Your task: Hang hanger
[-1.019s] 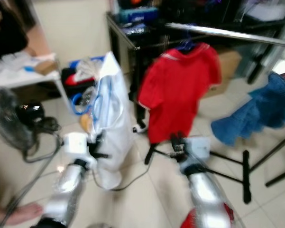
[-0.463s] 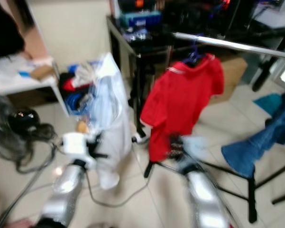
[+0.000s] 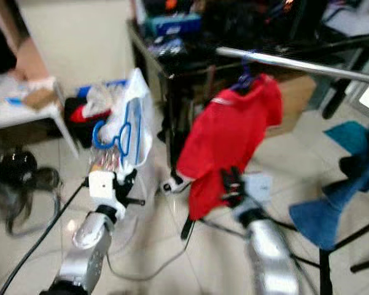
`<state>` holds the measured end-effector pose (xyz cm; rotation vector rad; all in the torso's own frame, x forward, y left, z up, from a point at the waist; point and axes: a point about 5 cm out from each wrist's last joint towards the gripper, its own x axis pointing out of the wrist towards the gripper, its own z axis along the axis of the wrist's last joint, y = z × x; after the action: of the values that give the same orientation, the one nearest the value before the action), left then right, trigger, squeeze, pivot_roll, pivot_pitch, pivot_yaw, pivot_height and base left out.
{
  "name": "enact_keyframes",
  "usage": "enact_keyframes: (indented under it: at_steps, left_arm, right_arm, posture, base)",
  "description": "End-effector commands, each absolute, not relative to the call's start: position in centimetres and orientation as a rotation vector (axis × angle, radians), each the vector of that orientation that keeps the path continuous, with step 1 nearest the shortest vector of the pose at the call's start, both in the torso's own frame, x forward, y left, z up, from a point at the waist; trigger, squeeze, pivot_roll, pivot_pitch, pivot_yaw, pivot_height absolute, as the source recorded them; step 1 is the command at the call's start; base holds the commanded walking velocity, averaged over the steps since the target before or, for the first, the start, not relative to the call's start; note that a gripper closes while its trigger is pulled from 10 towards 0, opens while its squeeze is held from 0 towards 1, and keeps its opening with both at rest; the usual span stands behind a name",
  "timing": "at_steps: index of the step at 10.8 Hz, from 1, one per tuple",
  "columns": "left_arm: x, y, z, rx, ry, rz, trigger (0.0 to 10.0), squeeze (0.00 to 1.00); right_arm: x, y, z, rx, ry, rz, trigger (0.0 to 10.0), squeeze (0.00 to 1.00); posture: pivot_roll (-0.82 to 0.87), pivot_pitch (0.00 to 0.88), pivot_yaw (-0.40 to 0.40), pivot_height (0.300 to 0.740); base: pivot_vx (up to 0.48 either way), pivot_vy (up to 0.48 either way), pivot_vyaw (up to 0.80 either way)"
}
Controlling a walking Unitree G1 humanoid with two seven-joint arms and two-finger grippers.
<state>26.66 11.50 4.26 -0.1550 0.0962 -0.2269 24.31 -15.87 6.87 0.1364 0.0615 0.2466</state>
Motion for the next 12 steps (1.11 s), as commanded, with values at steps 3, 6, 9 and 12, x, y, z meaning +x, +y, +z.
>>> enact_keyframes:
  at_steps: [3,6,9,12]
  left_arm:
    - [27.0,11.2,4.8,-0.156,0.070,-0.236,10.0,0.00]
    - [26.5,10.2,4.7,-0.093,0.065,-0.343,10.0,0.00]
    - [26.4,9.2,5.0,-0.001,0.038,-0.467,10.0,0.00]
    - [26.2,9.0,4.9,0.035,0.028,-0.504,10.0,0.00]
  right_arm:
    - [24.4,-16.2,6.7,0.149,0.071,0.215,10.0,0.00]
    - [24.5,-16.3,6.6,0.139,0.080,0.207,10.0,0.00]
    - [24.7,-16.4,6.6,0.131,0.080,0.207,10.0,0.00]
    - [24.7,-16.4,6.6,0.130,0.078,0.206,10.0,0.00]
  posture:
    - [0.09,0.023,0.023,0.740]
    - [0.09,0.023,0.023,0.740]
    - [0.10,0.022,0.017,0.740]
    - [0.09,0.018,0.018,0.740]
  base:
    - [0.000,0.000,0.00]
    - [0.000,0.000,-0.39]
    - [0.000,0.000,-0.53]
    - [0.000,0.000,-0.27]
